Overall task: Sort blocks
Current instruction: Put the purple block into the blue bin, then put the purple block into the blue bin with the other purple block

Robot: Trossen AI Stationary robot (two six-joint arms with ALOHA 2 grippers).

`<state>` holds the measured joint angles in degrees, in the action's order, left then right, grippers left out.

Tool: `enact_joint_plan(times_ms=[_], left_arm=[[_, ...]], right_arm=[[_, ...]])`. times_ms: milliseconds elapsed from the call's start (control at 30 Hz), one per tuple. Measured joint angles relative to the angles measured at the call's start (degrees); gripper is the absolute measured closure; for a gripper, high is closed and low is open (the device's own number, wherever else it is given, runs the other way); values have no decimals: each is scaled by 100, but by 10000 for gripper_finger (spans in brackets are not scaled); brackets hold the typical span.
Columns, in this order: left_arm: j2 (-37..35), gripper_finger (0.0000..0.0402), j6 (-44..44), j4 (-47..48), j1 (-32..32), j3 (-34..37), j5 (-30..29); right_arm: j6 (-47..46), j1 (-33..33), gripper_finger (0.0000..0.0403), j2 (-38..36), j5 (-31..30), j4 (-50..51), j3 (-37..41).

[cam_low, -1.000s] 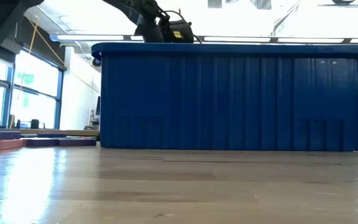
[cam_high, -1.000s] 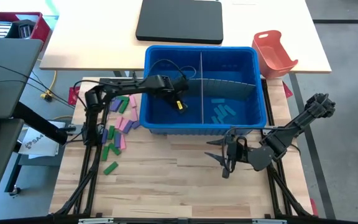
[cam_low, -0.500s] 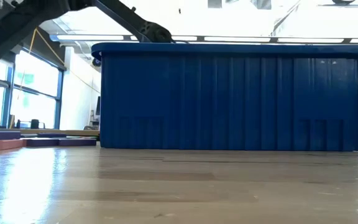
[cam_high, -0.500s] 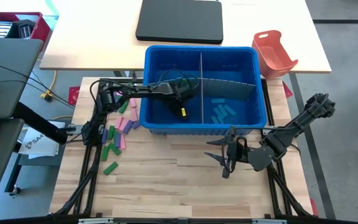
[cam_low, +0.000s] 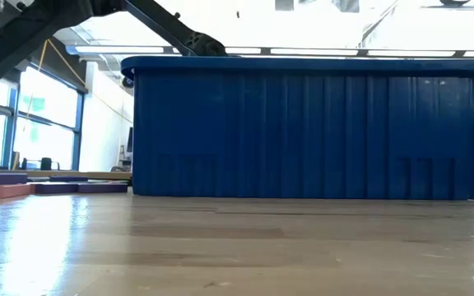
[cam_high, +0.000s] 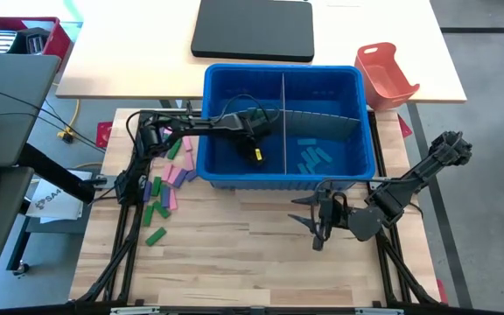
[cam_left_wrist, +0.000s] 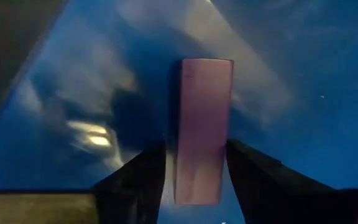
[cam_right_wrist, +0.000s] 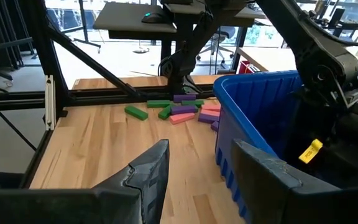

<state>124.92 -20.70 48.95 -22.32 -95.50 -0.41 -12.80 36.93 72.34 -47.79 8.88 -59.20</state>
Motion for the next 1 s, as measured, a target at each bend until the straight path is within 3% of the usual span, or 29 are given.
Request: enact_joint_plan(times_ms=[200,500,833,1000], left_arm=[[-16,206,94,243,-195,-232,464],[-953,211,303,600,-21,-759,330],[-3020,211,845,1205,984,-814,-631],[-3850,211,525,1916,2087,-815,-1930]], right_arm=[[-89,61,234,0,-2,-4,0],[-69,254,234,2,-196,-8,0],[-69,262,234,2,-266,37,0],[-69,262,234,2,-265,37,0]])
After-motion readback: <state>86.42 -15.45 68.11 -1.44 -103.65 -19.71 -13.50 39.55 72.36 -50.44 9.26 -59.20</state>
